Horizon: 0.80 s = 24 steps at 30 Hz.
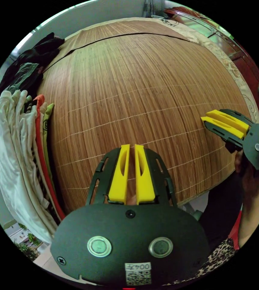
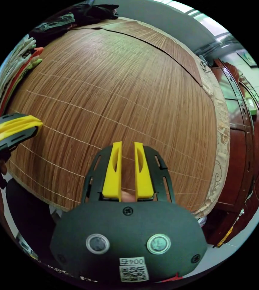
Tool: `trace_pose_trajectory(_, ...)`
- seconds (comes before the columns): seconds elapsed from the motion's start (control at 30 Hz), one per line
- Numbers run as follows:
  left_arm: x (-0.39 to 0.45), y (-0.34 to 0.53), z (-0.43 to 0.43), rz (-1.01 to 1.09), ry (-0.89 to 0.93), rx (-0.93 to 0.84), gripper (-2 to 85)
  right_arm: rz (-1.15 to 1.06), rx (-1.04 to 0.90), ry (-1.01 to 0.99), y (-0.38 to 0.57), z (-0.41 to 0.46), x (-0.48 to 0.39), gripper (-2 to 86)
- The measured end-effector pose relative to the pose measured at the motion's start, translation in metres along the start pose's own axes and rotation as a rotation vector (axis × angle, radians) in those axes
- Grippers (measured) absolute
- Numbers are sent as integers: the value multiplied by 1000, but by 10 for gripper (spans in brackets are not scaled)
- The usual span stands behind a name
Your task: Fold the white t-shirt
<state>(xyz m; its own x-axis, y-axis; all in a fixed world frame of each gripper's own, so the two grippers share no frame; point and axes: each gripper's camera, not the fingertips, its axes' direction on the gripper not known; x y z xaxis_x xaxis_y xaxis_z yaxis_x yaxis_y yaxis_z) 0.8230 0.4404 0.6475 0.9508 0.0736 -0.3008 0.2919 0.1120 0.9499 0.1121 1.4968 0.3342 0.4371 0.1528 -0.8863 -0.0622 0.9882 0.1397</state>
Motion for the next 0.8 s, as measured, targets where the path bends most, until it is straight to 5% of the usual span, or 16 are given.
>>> trace_pose_trajectory(0.23,-28,13,22,-145,64,-5,13,112,6,-57,15,8,24,111)
trace_pose_trajectory(0.57,-93,64,70,-282,480,35,7,145,69,-62,38,21,33,118)
trace_pose_trajectory(0.8,-72,65,55,-199,203,116,5,132,116,-50,35,25,37,110)
